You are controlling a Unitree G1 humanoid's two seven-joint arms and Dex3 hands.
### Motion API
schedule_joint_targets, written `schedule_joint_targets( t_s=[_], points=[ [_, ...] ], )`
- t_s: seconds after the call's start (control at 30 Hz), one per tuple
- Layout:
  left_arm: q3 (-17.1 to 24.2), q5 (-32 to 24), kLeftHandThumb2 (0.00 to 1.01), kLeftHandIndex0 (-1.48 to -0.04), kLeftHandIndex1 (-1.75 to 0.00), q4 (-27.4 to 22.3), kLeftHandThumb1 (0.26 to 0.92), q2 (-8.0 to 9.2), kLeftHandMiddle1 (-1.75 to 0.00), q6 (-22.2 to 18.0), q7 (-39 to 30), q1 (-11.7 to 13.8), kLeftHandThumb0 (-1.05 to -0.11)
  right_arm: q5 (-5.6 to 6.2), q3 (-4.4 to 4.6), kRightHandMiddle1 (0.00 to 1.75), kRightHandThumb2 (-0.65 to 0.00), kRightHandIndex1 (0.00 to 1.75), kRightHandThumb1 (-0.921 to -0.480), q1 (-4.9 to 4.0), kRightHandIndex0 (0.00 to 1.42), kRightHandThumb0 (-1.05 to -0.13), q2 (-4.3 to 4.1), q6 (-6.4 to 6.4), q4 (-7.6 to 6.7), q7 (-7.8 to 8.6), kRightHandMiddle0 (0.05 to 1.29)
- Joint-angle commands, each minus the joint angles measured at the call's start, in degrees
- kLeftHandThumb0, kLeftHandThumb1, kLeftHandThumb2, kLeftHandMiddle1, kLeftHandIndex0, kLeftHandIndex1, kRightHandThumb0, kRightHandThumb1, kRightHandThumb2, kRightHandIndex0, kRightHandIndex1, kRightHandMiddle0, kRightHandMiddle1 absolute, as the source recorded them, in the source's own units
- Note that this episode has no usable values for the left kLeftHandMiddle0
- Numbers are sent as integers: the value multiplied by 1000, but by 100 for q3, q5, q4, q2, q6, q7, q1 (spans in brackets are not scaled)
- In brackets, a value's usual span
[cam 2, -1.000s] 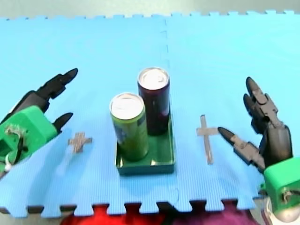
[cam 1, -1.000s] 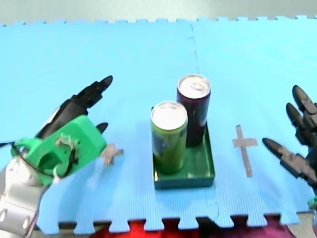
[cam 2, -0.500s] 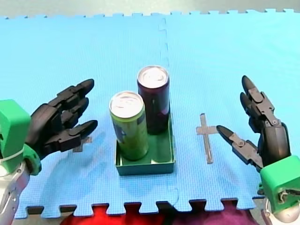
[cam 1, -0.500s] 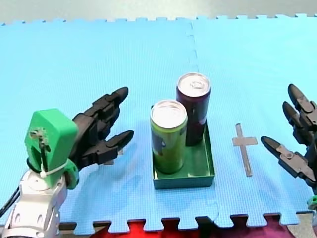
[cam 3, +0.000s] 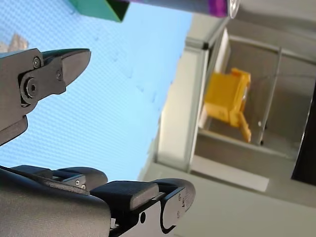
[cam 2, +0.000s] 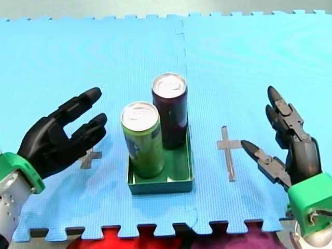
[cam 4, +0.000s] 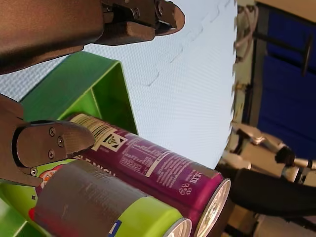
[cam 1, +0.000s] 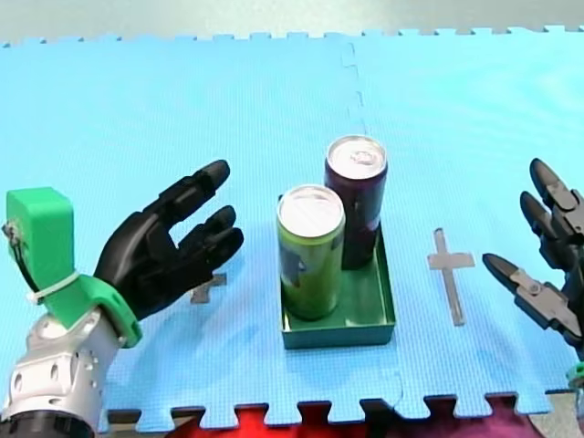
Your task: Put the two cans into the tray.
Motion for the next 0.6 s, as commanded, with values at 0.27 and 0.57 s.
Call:
schedule_joint_targets(
  t_s=[0.27, 0.57],
  points=[
    [114, 5, 377, -145, 0, -60, 921, 39, 0, 69, -52, 19, -1048, 148, -4, 1, 0, 3, -857, 85, 397, -983, -32, 0, 35, 152, 353],
    [10, 36, 330, -144, 0, -524, 921, 83, 0, -94, -372, 276, -1048, 111, -20, 1, -1, 3, -858, 85, 401, -977, -64, -41, 124, 99, 357]
  ],
)
